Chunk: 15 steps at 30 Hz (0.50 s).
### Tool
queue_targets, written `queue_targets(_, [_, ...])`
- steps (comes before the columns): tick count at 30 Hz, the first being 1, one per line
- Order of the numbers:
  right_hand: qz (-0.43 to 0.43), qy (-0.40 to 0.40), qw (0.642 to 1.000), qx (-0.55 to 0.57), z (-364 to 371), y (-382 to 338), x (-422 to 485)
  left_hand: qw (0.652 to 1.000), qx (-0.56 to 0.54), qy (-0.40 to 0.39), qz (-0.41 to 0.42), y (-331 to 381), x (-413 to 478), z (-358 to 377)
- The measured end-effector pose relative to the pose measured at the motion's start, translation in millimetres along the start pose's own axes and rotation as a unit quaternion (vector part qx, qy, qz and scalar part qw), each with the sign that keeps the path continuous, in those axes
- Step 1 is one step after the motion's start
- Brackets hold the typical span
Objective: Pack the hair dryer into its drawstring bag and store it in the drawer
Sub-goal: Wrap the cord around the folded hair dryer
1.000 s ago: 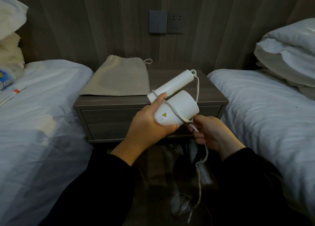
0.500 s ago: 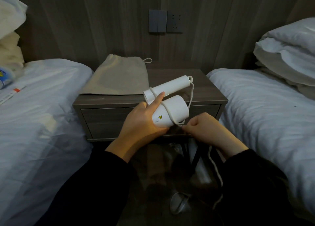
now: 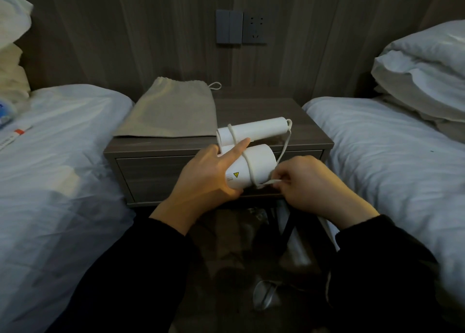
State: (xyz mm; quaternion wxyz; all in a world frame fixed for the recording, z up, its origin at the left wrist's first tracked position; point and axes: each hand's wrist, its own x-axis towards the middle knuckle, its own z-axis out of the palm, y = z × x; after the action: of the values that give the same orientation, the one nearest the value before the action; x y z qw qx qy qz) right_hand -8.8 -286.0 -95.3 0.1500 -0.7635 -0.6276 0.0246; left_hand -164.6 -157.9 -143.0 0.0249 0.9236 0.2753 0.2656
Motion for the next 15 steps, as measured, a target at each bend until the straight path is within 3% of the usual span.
queue_targets(5, [0.028,-0.116,0.99,0.074,-11,8,-2,0.999,0.003,-0.045,0.009,1,-1,-4])
queue_targets(11, [0.079,-0.175,0.981,0.004,-10,17,-3,0.999,0.034,-0.037,0.009,1,0,2])
queue_targets(15, [0.023,-0.174,0.983,0.044,-20,12,-7,0.997,0.058,-0.053,0.004,-5,-3,3])
